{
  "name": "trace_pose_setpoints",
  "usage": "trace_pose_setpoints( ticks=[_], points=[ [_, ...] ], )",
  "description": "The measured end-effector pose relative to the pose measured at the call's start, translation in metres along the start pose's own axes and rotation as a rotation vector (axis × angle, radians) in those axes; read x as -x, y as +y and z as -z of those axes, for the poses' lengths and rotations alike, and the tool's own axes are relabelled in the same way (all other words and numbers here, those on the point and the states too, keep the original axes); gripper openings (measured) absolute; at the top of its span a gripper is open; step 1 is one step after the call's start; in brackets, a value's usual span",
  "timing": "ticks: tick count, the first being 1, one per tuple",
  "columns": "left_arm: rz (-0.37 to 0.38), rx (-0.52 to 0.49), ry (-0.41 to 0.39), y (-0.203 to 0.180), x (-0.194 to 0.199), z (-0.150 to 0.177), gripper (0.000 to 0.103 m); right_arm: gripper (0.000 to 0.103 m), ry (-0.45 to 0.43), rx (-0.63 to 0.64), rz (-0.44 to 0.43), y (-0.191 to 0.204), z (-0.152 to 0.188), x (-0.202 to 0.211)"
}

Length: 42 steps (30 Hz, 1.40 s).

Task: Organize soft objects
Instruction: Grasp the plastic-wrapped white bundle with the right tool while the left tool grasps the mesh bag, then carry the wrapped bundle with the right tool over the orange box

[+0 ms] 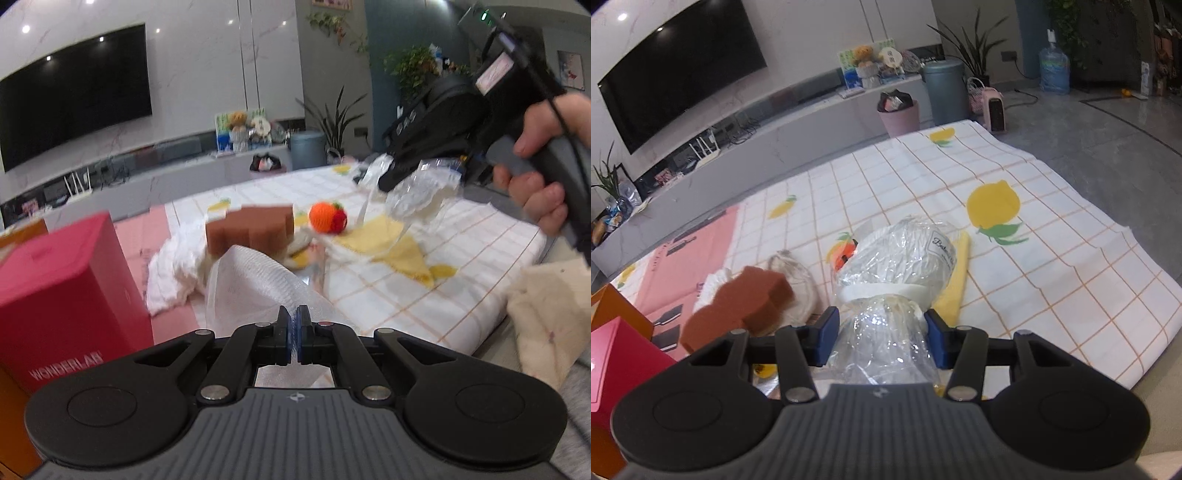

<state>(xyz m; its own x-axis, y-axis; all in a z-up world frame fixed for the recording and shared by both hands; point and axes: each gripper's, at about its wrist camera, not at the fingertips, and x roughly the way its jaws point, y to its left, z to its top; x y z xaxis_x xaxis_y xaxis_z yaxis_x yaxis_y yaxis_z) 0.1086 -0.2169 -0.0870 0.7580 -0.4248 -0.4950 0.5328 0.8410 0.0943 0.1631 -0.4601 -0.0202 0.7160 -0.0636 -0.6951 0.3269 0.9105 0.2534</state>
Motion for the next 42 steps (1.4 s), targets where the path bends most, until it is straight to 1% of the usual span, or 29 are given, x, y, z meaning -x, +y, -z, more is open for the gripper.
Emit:
trace_pose_setpoints(
  ticks=[2,4,5,10,13,15,18,22,25,30,34,35,36,39,40,41,42],
  points=[
    [0.004,-0.005,-0.023,-0.001,0.007,-0.007,0.002,0.050,-0.008,0.009,-0.003,0.003,0.001,0.002],
    [-0.011,0.002,-0.044,0.001,0.013,-0.015,0.002,0.050,-0.013,0.022,-0.007,0.005,0.001,0.004],
    [-0.027,0.008,-0.048,0.002,0.016,-0.020,0.002,0.050,-0.015,0.027,-0.009,0.006,0.001,0.004],
    [-0.037,0.018,-0.056,0.012,0.027,-0.037,0.002,0.050,-0.027,0.022,-0.026,0.006,0.001,0.008],
    [-0.050,0.015,-0.054,0.022,0.034,-0.050,0.002,0.050,-0.075,0.023,-0.036,0.013,-0.001,0.024],
    [-0.067,0.016,-0.058,0.035,0.041,-0.059,0.002,0.050,-0.116,0.013,-0.070,0.022,-0.003,0.039],
    [-0.090,0.039,-0.030,0.058,0.048,-0.071,0.002,0.050,-0.165,0.013,-0.116,0.042,-0.008,0.061],
    [-0.169,0.001,-0.049,0.087,0.069,-0.083,0.002,0.049,-0.227,0.060,-0.169,0.081,-0.012,0.094],
    [-0.224,0.011,-0.065,0.113,0.090,-0.091,0.002,0.050,-0.255,0.091,-0.214,0.119,-0.010,0.117],
    [-0.292,0.032,-0.090,0.160,0.126,-0.090,0.003,0.050,-0.238,0.186,-0.303,0.195,0.003,0.136],
    [-0.344,0.102,-0.070,0.209,0.141,-0.071,0.003,0.050,-0.226,0.275,-0.372,0.260,0.021,0.144],
    [-0.340,0.121,-0.066,0.220,0.142,-0.065,0.003,0.050,-0.218,0.293,-0.395,0.275,0.026,0.144],
    [-0.318,0.141,-0.064,0.232,0.141,-0.057,0.003,0.050,-0.208,0.308,-0.420,0.289,0.031,0.142],
    [-0.237,0.203,-0.052,0.261,0.133,-0.038,0.003,0.049,-0.174,0.343,-0.479,0.329,0.044,0.134],
    [-0.228,0.209,-0.040,0.268,0.128,-0.031,0.003,0.050,-0.171,0.348,-0.496,0.341,0.047,0.130],
    [-0.240,0.207,-0.016,0.275,0.123,-0.027,0.003,0.050,-0.168,0.354,-0.510,0.351,0.048,0.127],
    [-0.271,0.202,0.022,0.282,0.117,-0.024,0.003,0.050,-0.163,0.358,-0.526,0.361,0.048,0.125]
  ],
)
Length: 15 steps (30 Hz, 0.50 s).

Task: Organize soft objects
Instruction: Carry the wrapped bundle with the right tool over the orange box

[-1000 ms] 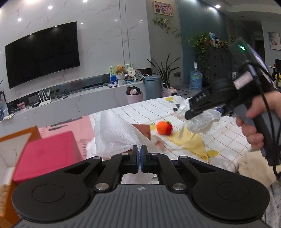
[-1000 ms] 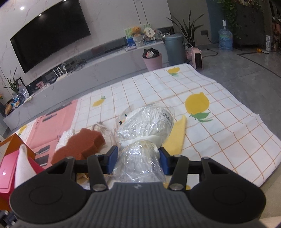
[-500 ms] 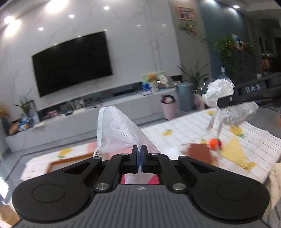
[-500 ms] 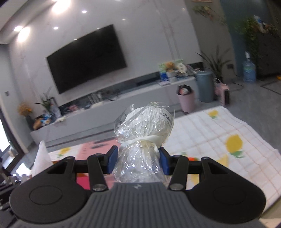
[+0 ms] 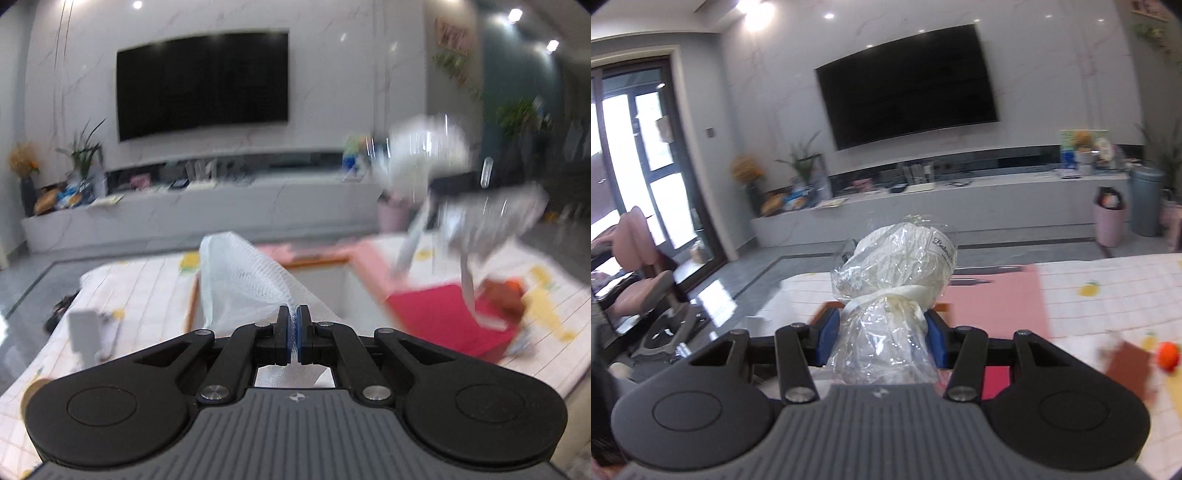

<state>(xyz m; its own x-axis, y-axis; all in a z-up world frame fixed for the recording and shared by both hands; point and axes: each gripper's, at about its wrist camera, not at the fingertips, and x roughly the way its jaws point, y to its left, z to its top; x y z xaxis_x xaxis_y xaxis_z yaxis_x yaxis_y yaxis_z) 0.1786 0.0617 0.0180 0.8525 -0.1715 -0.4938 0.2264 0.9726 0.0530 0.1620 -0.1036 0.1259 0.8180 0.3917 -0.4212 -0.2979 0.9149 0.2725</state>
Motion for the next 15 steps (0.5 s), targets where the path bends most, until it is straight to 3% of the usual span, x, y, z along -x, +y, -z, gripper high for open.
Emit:
trace_pose_setpoints(
  ticks=[3,7,11,14,15],
  points=[
    [-0.070,-0.006,0.075,0.009,-0.023,0.003,0.003,0.050,-0.009,-0.007,-0.064,0.017,-0.015,-0.012],
    [-0.018,0.008,0.123,0.023,-0.042,0.007,0.003,0.050,-0.052,0.020,-0.146,0.043,-0.040,-0.016],
    [0.002,0.016,0.181,0.027,-0.052,0.017,0.003,0.050,-0.066,0.053,-0.144,0.058,-0.042,-0.027],
    [-0.045,-0.005,0.199,0.025,-0.051,0.022,0.012,0.050,-0.034,0.067,-0.118,0.053,-0.030,-0.043],
    [-0.066,-0.010,0.207,0.025,-0.051,0.023,0.019,0.050,-0.017,0.066,-0.109,0.050,-0.025,-0.050]
  ],
)
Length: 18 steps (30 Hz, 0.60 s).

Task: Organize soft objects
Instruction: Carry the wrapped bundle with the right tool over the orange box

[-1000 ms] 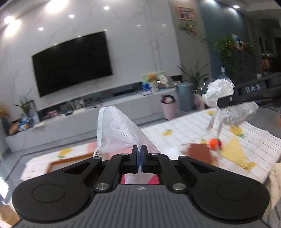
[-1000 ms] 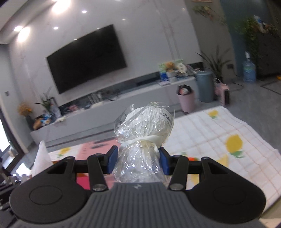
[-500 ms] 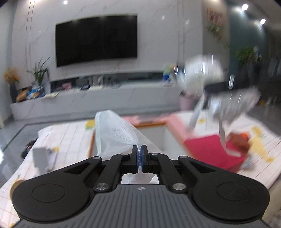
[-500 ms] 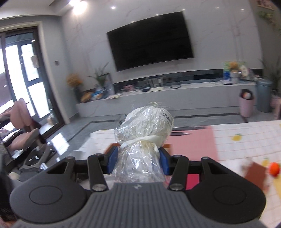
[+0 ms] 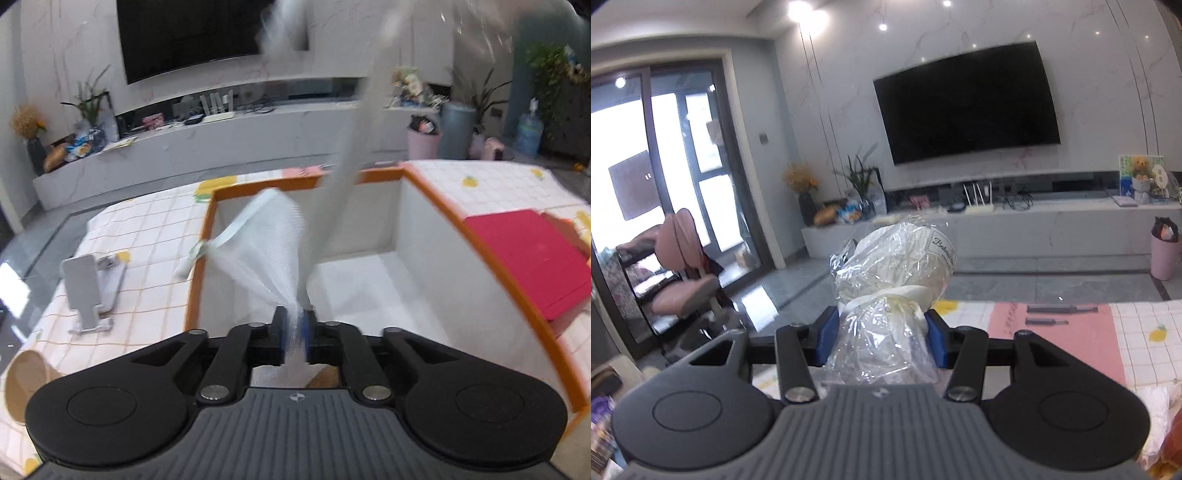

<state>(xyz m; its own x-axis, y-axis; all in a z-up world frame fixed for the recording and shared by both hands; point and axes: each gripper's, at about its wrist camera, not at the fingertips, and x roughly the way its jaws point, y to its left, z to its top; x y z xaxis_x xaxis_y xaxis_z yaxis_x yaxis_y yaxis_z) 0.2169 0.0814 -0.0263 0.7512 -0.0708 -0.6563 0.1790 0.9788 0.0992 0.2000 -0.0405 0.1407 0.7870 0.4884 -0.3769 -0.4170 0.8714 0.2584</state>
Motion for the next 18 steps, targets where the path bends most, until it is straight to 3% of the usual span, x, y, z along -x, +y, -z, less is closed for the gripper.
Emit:
trace_pose_setpoints(
  ticks=[2,4,6,13,18],
  points=[
    [-0.039,-0.004,0.017,0.002,-0.003,0.000,0.038,0.050,0.029,-0.002,0.023,-0.011,0.010,-0.009],
    [-0.046,0.011,0.027,0.003,-0.002,-0.002,0.068,0.050,0.050,0.002,0.059,-0.020,0.016,-0.015],
    [-0.017,0.052,0.027,0.007,0.004,-0.004,0.079,0.050,0.067,-0.003,0.089,-0.031,0.017,-0.017],
    [0.037,0.167,-0.013,0.026,0.042,-0.016,0.086,0.050,0.091,-0.010,0.139,-0.049,0.017,-0.011],
    [0.003,0.233,-0.036,0.045,0.066,-0.021,0.086,0.050,0.187,0.062,0.134,-0.041,0.026,-0.036]
  ],
)
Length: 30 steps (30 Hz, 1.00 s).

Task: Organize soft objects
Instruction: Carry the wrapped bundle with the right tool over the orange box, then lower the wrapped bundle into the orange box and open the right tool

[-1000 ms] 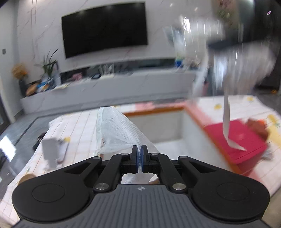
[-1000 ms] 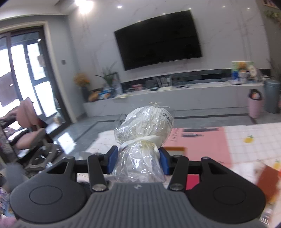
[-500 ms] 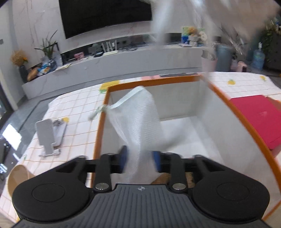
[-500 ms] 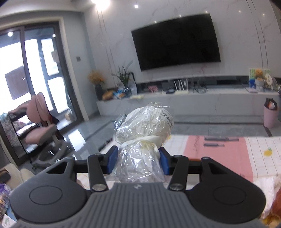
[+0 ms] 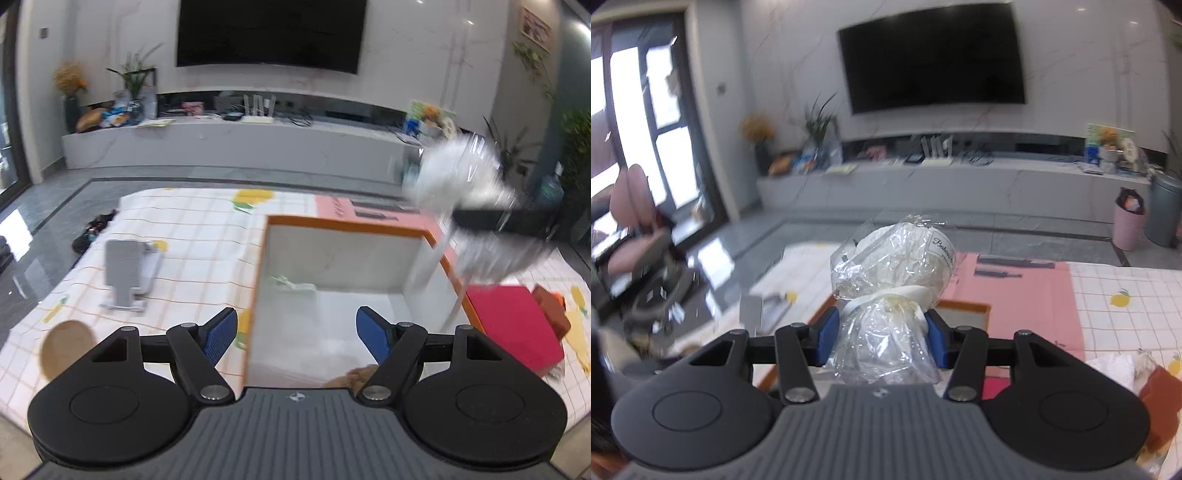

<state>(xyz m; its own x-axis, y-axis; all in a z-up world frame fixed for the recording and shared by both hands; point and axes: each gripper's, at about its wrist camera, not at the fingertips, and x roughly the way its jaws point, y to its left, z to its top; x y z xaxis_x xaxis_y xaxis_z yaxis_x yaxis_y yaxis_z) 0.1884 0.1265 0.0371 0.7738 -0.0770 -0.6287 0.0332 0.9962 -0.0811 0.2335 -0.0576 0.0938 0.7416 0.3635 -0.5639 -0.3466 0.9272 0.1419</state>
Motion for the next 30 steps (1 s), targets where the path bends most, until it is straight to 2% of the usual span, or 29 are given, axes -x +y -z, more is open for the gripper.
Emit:
trace_pose_setpoints(
  ticks=[4,8,11,12,18,20,22,25,30],
  points=[
    [-0.063,0.041,-0.010,0.016,0.008,-0.006,0.086,0.050,0.125,0.008,0.027,0.007,0.011,-0.045],
    [-0.125,0.060,-0.002,0.029,0.011,-0.011,0.086,0.050,0.219,-0.059,-0.055,0.018,0.020,-0.089],
    [-0.125,0.068,-0.008,0.039,0.014,-0.011,0.086,0.050,0.320,-0.255,-0.104,0.012,0.026,-0.131],
    [-0.121,0.075,-0.005,0.043,0.013,-0.010,0.086,0.050,0.351,-0.286,-0.110,0.014,0.027,-0.144],
    [-0.095,0.127,0.036,0.061,0.006,-0.009,0.086,0.050,0.419,-0.190,-0.071,0.040,0.038,-0.181],
    [-0.101,0.123,0.037,0.065,0.004,-0.009,0.086,0.050,0.456,-0.174,-0.066,0.043,0.042,-0.191],
    [-0.116,0.134,0.047,0.068,0.001,-0.008,0.086,0.050,0.473,-0.107,-0.028,0.048,0.049,-0.196],
    [-0.104,0.156,0.067,0.074,-0.003,-0.006,0.086,0.051,0.509,-0.073,-0.032,0.051,0.055,-0.205],
    [-0.142,0.126,0.085,0.069,-0.011,-0.003,0.086,0.058,0.579,-0.020,-0.021,0.053,0.063,-0.218]
  ],
)
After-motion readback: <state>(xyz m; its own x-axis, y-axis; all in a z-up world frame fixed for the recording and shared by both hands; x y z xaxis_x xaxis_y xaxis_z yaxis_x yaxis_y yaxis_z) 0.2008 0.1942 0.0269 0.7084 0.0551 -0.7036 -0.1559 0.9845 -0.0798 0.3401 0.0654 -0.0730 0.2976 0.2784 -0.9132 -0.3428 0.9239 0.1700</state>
